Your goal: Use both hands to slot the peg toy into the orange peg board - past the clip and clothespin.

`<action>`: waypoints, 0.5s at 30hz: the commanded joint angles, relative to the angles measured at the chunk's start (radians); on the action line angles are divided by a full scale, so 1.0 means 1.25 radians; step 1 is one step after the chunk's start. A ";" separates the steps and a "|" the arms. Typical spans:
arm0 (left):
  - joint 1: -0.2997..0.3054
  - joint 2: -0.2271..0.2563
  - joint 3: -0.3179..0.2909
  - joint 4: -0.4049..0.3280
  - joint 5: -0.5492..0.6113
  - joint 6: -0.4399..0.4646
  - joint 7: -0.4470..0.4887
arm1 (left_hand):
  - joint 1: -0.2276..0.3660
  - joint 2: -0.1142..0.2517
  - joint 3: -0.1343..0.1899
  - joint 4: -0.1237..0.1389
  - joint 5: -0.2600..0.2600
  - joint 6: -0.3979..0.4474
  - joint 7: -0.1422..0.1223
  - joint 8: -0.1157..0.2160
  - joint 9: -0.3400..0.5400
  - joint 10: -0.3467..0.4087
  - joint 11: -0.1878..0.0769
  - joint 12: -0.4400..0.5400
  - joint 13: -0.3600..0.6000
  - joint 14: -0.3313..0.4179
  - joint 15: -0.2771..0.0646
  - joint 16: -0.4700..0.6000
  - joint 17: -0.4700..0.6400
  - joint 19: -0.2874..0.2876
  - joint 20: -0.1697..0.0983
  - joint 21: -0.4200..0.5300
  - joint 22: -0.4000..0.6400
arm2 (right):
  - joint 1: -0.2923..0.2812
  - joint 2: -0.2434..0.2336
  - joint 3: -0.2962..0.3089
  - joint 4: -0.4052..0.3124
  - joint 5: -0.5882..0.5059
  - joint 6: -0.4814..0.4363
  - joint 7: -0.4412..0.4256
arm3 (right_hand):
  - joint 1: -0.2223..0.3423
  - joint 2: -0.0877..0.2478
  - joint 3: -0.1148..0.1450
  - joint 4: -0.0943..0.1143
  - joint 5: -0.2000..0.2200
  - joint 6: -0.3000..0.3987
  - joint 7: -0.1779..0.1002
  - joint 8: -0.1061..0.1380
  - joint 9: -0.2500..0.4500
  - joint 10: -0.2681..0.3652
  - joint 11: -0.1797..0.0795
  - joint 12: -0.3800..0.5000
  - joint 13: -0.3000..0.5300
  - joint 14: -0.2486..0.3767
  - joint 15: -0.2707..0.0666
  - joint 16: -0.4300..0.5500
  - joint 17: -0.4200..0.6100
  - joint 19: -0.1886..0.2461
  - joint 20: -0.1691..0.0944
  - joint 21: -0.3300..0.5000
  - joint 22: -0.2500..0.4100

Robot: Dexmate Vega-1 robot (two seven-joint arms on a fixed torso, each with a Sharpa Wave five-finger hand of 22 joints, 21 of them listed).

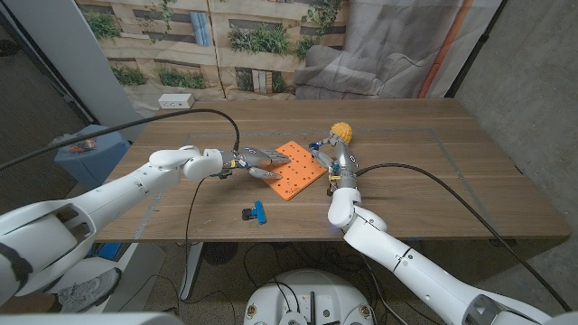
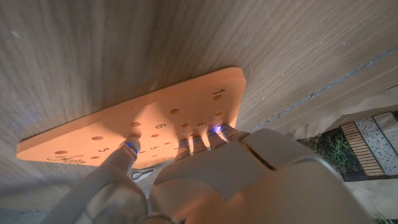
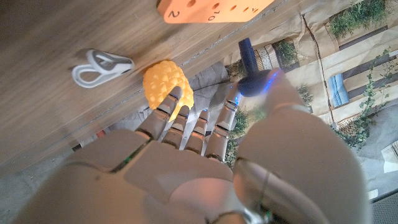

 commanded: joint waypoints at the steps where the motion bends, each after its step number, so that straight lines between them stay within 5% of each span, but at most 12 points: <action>1: -0.001 -0.003 0.003 0.001 -0.001 0.005 0.001 | -0.001 0.061 0.005 -0.001 -0.001 0.043 0.002 0.006 0.006 0.027 -0.002 0.004 0.004 0.004 -0.048 0.005 0.003 0.002 -0.114 0.005 0.004 | 0.019 0.007 -0.021 0.070 0.016 0.089 -0.007 | 0.026 0.016 0.001 -0.007 0.006 0.067 -0.063 0.018 0.003 -0.001 -0.002 -0.004 -0.001 -0.003 -0.025 -0.003 0.004 -0.008 0.000 0.000 0.001; 15: 0.012 0.001 -0.001 -0.010 -0.007 0.017 0.010 | 0.000 0.061 0.007 -0.002 -0.001 0.043 0.001 0.006 0.006 0.027 -0.002 0.003 0.004 0.004 -0.048 0.005 0.003 0.002 -0.114 0.005 0.004 | 0.022 0.010 -0.031 0.097 0.007 0.116 -0.012 | 0.031 0.016 0.001 -0.006 0.006 0.069 -0.063 0.019 0.003 0.001 -0.006 -0.004 -0.001 -0.003 -0.029 -0.002 0.005 -0.010 -0.002 0.001 0.001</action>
